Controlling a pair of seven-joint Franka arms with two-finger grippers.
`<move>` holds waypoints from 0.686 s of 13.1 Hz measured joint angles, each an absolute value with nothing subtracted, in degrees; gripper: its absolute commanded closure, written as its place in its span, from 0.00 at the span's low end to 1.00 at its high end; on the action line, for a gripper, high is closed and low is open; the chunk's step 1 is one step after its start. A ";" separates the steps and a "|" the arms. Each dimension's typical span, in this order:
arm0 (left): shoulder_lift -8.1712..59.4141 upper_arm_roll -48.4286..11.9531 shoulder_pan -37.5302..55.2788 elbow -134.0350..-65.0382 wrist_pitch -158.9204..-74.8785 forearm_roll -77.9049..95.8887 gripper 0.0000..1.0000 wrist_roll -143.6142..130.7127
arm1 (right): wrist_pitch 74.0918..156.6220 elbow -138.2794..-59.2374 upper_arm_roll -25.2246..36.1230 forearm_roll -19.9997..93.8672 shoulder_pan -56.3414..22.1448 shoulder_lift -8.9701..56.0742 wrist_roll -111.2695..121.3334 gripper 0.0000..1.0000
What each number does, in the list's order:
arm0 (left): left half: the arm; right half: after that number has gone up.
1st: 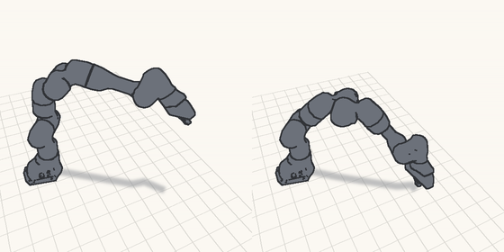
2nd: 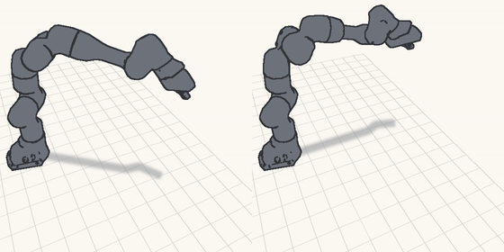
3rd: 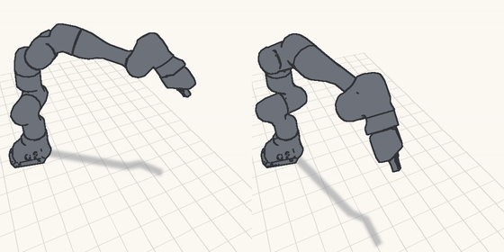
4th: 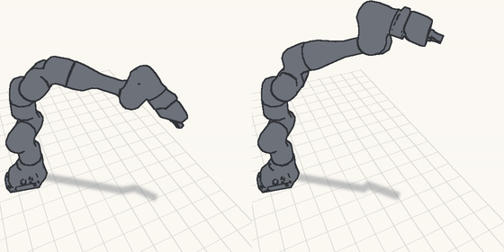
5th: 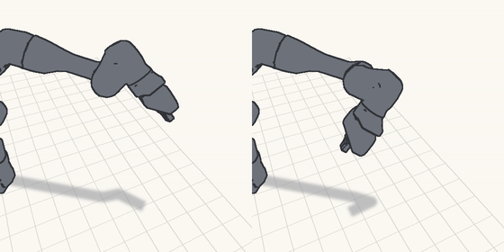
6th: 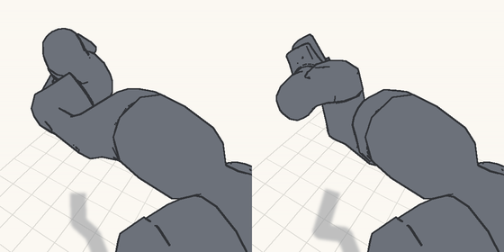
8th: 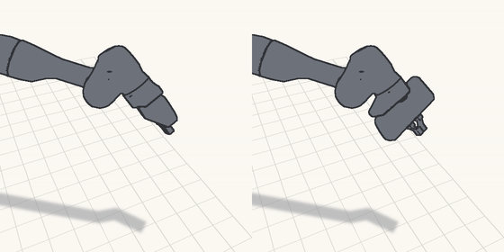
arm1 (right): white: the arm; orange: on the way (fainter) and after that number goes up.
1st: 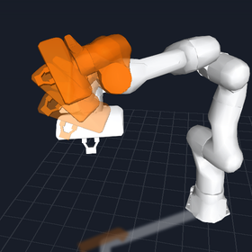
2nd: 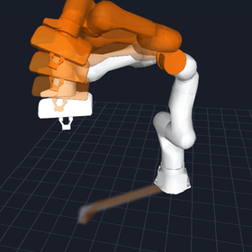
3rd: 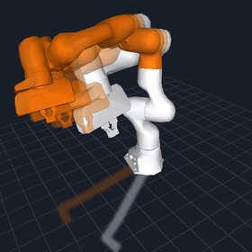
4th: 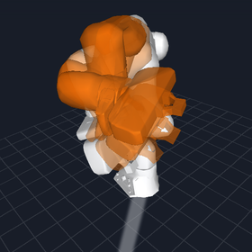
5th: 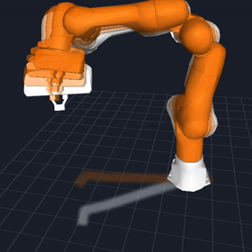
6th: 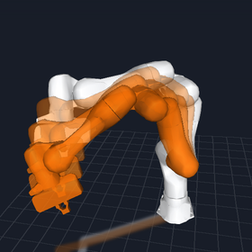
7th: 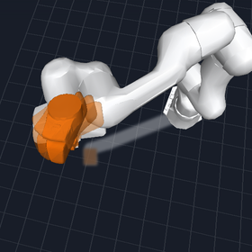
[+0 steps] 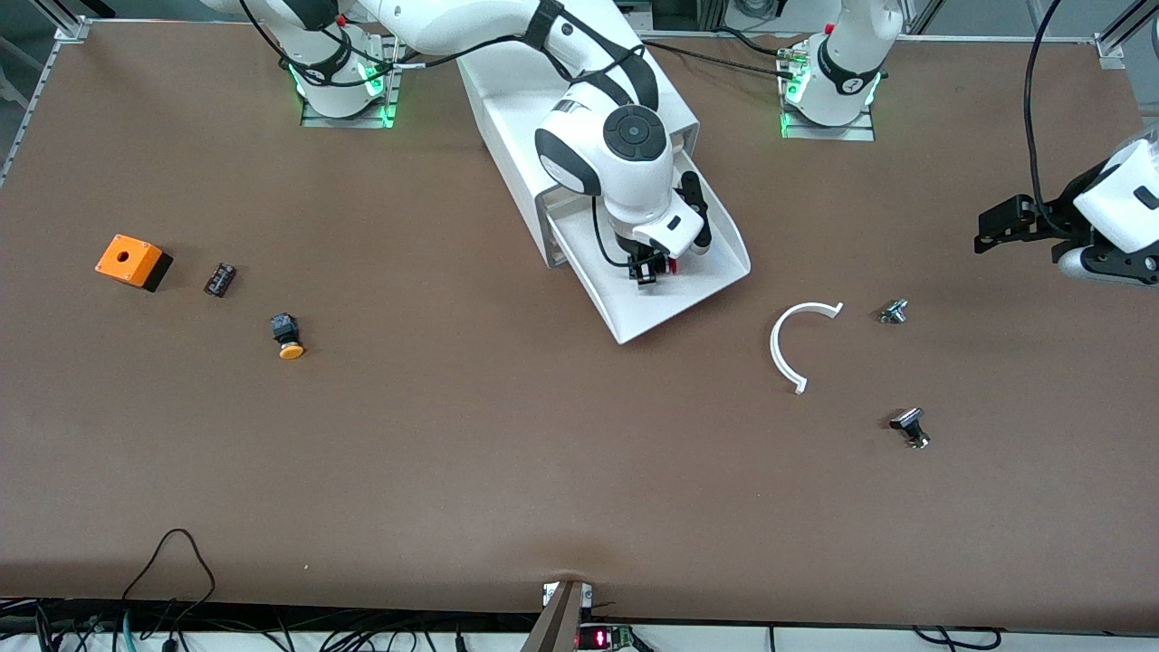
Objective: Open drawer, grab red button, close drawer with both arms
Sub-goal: 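Grasp the red push button in the drawer with the right gripper, then lift the red button out and carry it beside the yellow button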
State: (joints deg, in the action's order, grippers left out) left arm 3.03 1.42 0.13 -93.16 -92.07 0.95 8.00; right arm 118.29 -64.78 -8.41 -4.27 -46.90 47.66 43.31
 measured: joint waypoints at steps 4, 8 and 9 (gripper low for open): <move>3.03 1.42 0.12 -93.16 -91.88 0.95 0.00 7.96 | 118.07 -64.32 -7.80 -4.27 -47.07 47.66 43.30 0.83; 3.03 1.41 0.13 -93.16 -91.84 0.95 0.00 7.94 | 116.42 -62.60 -7.08 -4.27 -47.19 45.86 41.87 0.82; 3.03 1.40 0.13 -93.16 -91.83 0.95 0.00 7.94 | 115.15 -62.17 -6.18 -4.27 -47.18 44.36 41.14 0.82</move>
State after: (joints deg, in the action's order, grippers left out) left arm 3.03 1.40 0.13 -93.16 -91.83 0.95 7.94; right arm 115.15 -62.17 -6.18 -4.27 -47.18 44.36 41.14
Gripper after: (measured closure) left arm 0.000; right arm 0.595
